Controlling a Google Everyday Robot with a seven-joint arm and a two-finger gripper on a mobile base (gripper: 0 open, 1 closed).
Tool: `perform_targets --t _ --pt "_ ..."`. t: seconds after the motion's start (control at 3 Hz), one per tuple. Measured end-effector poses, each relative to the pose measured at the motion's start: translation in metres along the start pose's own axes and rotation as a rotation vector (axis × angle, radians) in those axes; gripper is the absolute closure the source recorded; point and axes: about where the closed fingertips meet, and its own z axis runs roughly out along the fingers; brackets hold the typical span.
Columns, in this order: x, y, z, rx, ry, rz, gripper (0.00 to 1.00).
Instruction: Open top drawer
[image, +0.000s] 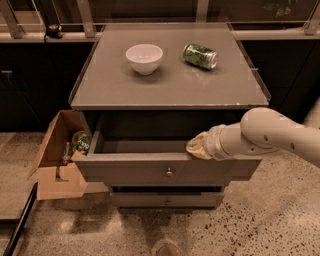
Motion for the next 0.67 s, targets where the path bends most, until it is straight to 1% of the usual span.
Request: perform_targets --t 0.67 --pt "0.005 0.0152 -0.0016 -0.019 -0.014 0.018 1.0"
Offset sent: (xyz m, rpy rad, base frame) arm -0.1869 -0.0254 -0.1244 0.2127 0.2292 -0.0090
